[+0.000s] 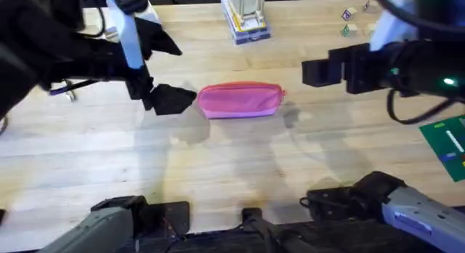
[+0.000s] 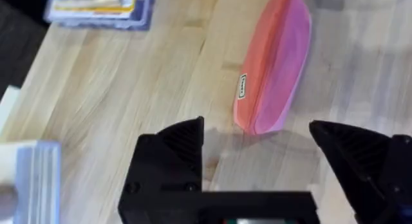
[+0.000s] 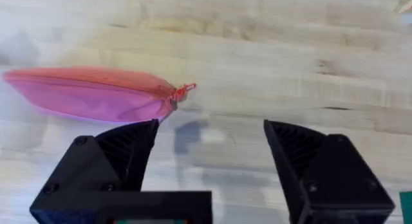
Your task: Unzip the bag, pick up the pens from the table one at a time and place them inside, then zip the bag closed.
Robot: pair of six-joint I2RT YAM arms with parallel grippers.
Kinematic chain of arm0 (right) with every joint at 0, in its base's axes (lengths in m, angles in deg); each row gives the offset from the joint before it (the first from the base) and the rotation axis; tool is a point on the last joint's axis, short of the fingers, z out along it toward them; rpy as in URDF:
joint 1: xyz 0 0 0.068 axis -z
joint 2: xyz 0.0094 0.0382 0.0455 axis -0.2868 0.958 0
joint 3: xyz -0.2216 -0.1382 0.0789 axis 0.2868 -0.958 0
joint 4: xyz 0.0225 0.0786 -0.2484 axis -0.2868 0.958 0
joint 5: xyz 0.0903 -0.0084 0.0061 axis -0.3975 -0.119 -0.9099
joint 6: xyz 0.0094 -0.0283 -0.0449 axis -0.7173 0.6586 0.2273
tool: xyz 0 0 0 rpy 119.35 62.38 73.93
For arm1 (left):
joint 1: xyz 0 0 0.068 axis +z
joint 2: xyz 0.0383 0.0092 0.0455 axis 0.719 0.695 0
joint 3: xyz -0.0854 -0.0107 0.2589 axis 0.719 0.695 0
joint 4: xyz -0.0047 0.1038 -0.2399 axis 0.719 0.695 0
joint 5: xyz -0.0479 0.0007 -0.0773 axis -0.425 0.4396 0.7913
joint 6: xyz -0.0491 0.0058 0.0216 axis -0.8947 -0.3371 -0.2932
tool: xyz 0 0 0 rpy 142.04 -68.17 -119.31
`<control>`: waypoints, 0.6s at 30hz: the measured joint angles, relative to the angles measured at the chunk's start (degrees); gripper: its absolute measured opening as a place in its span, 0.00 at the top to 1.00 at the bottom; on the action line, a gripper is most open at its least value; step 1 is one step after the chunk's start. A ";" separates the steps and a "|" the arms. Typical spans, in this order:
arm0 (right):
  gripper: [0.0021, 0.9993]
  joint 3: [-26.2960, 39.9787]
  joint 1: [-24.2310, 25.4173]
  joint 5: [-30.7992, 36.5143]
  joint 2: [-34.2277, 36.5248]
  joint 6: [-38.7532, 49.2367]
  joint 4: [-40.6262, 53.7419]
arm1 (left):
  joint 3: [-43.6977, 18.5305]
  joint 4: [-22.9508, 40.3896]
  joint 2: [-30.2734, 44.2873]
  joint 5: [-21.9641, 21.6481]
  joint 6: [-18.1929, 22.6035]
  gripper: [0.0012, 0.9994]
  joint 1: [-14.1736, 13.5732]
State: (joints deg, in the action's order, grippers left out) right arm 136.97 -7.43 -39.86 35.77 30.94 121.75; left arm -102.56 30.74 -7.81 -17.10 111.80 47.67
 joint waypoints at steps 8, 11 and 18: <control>0.00 0.00 0.00 0.00 -5.88 0.00 0.17 | 0.00 -1.01 -9.85 -7.52 -21.39 0.00 0.00; 0.00 0.00 0.00 0.00 -7.24 0.00 0.17 | 0.00 -1.44 -12.54 -9.19 -28.92 0.00 0.02; 0.00 0.00 0.00 0.00 -8.21 0.18 0.22 | 0.00 -1.42 -18.11 -10.66 -40.78 0.00 0.00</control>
State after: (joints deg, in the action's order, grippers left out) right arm 136.97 -7.43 -39.86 27.57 31.12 121.97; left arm -102.56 29.32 -25.92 -27.76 71.02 47.66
